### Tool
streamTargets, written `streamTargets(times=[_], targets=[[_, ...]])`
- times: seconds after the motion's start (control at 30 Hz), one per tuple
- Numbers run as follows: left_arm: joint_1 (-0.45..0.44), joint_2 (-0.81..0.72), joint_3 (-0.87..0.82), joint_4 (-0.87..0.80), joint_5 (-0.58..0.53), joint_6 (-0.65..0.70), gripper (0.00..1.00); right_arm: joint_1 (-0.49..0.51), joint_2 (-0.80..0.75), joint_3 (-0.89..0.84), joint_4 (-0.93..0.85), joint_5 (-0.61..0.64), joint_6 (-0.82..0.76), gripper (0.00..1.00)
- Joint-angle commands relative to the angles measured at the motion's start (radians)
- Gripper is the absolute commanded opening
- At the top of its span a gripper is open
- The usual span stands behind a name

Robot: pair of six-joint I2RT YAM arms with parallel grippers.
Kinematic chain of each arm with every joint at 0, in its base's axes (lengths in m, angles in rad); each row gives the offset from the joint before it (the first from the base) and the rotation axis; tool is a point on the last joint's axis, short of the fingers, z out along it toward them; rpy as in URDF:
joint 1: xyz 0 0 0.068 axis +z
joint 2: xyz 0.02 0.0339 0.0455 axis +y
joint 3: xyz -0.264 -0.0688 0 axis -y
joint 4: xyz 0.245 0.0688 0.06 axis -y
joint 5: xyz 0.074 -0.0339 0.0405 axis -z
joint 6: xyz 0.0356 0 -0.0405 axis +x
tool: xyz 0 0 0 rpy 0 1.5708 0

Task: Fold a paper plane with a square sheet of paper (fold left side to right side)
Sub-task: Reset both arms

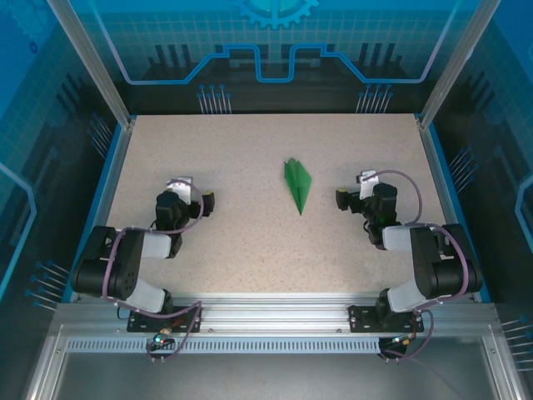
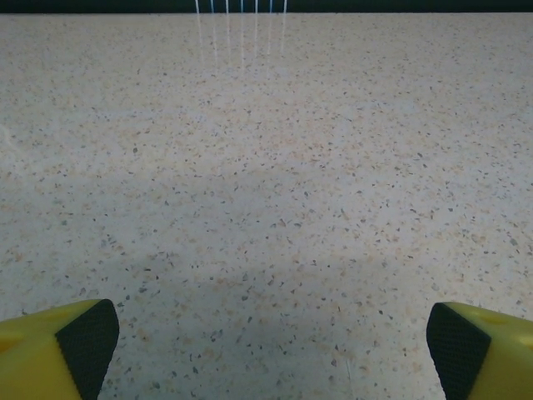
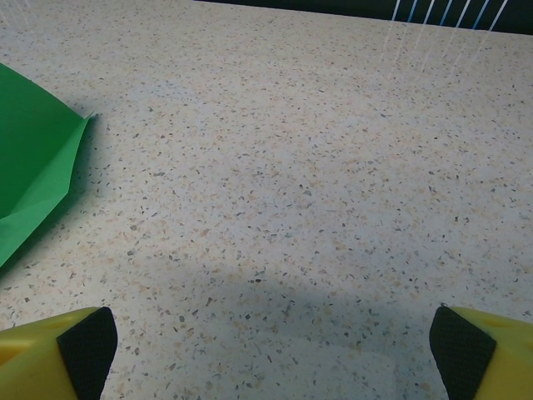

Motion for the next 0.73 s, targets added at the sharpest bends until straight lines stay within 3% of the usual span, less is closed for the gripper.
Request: streamTargets(times=[0.0, 0.7], targets=[[0.041, 0.010, 0.056, -0.044, -0.009, -0.058, 0.99, -0.001, 0.005, 0.019, 0.026, 0.005, -0.011, 1.00], [0.030, 0.010, 0.068, -0.063, -0.011, -0.043, 0.99, -0.002, 0.005, 0.018, 0.025, 0.004, -0.011, 1.00]])
